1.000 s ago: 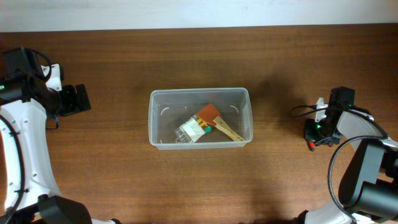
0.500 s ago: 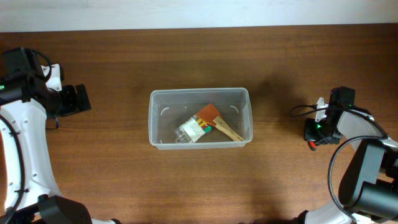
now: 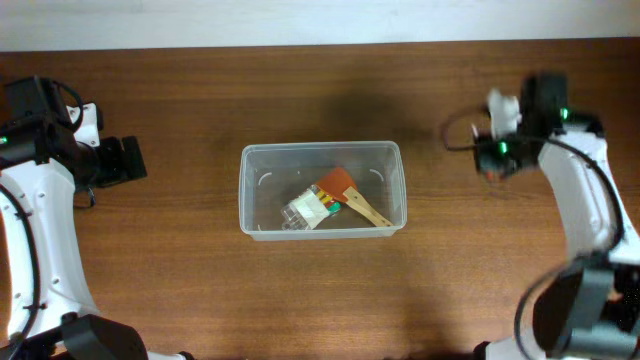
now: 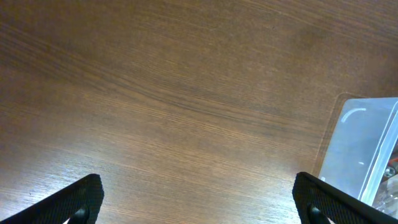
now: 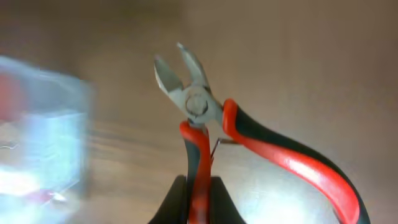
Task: Pack container
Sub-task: 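Carry the wire cutters over the container and release them inside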
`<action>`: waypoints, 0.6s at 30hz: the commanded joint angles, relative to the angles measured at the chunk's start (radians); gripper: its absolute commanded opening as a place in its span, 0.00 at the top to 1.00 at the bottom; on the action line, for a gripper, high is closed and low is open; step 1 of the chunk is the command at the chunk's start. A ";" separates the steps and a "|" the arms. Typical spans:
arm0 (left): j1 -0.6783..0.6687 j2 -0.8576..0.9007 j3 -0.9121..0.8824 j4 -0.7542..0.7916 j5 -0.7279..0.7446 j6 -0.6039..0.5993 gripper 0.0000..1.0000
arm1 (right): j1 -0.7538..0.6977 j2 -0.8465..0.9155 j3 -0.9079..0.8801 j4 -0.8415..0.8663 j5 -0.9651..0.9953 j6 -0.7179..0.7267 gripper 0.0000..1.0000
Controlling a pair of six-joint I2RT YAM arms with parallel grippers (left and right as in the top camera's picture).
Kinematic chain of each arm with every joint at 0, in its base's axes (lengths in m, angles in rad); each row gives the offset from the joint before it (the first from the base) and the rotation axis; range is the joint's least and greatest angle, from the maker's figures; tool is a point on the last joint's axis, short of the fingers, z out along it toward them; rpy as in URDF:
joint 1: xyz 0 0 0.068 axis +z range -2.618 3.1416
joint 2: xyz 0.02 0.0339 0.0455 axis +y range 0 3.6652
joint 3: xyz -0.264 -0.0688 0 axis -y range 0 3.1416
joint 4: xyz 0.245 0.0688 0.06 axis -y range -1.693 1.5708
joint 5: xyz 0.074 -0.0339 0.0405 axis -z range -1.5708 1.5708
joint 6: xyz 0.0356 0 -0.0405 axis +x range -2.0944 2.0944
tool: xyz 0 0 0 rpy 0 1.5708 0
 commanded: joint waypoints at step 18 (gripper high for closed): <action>-0.004 0.002 0.002 0.010 -0.003 0.017 0.01 | 0.701 0.216 0.261 -0.066 -0.027 -0.512 0.96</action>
